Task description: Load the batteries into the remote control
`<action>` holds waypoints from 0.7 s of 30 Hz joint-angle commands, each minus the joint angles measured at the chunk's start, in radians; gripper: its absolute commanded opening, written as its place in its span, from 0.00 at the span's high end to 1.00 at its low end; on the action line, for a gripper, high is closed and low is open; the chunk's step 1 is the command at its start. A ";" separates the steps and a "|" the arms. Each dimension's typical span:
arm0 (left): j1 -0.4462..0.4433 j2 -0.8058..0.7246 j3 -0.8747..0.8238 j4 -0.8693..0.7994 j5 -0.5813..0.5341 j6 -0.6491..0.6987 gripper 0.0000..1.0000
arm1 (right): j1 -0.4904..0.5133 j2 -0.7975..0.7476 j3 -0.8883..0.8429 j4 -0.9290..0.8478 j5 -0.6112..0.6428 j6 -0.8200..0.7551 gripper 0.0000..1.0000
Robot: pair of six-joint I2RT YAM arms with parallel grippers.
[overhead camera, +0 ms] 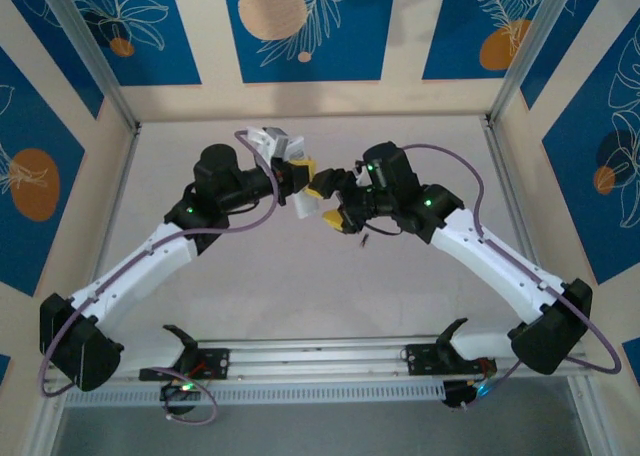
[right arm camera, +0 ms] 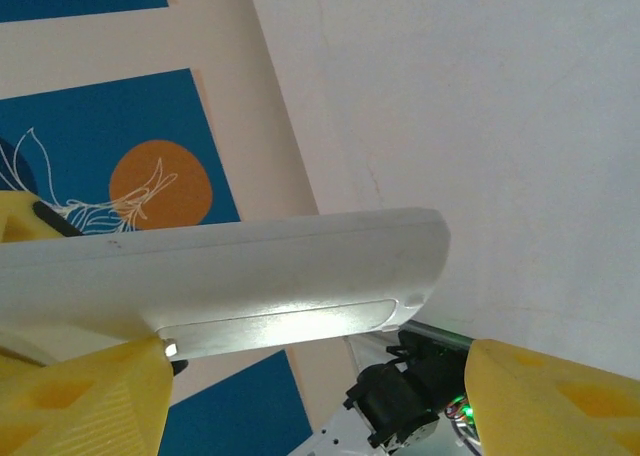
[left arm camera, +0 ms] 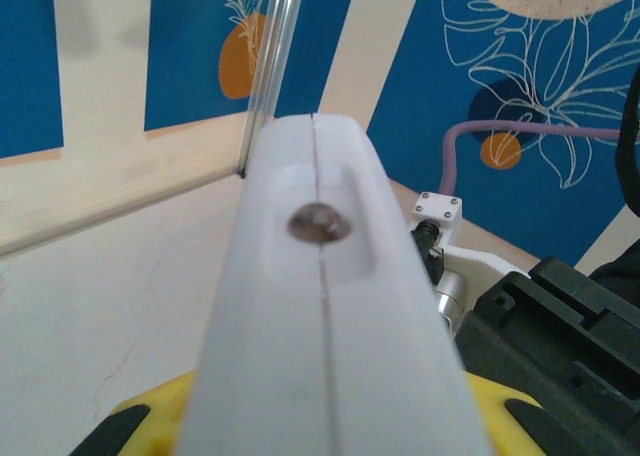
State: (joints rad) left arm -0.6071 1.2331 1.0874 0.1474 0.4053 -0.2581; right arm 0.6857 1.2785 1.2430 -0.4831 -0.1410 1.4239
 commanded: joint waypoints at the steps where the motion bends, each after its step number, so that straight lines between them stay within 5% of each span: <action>1: -0.002 -0.068 0.080 0.117 -0.017 0.044 1.00 | -0.034 0.001 -0.069 -0.174 0.072 0.037 0.25; 13: -0.002 -0.018 0.077 0.089 -0.122 0.055 1.00 | -0.036 -0.042 -0.085 -0.044 0.042 -0.016 0.22; 18: -0.003 0.001 0.066 0.106 -0.137 0.014 1.00 | 0.042 -0.129 -0.068 0.022 0.233 -0.058 0.17; 21: -0.003 0.008 0.054 0.142 -0.119 -0.028 1.00 | 0.035 -0.117 -0.053 0.090 0.223 -0.026 0.12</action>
State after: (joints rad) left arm -0.6083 1.2423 1.1309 0.2260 0.2897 -0.2462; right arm 0.7231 1.1625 1.1545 -0.4782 0.0196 1.3918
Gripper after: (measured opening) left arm 0.211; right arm 0.870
